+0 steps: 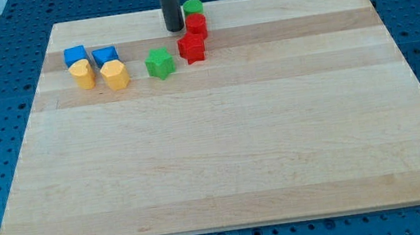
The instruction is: Place the green star below the red star
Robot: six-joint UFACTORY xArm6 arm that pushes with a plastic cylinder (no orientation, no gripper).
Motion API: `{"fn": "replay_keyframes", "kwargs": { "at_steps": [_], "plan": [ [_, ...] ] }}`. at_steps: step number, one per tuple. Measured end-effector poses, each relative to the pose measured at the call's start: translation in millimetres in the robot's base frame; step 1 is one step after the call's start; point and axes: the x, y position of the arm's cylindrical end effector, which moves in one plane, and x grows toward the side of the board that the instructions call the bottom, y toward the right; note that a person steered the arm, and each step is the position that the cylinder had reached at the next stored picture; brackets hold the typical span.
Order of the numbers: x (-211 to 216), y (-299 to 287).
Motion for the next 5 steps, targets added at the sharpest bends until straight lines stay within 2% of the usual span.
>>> {"fn": "replay_keyframes", "kwargs": {
  "at_steps": [1, 2, 4, 5],
  "plan": [
    [8.2, -13.1],
    [49.3, -8.2],
    [63.8, -42.3],
    [89.6, -37.2]
  ]
}}
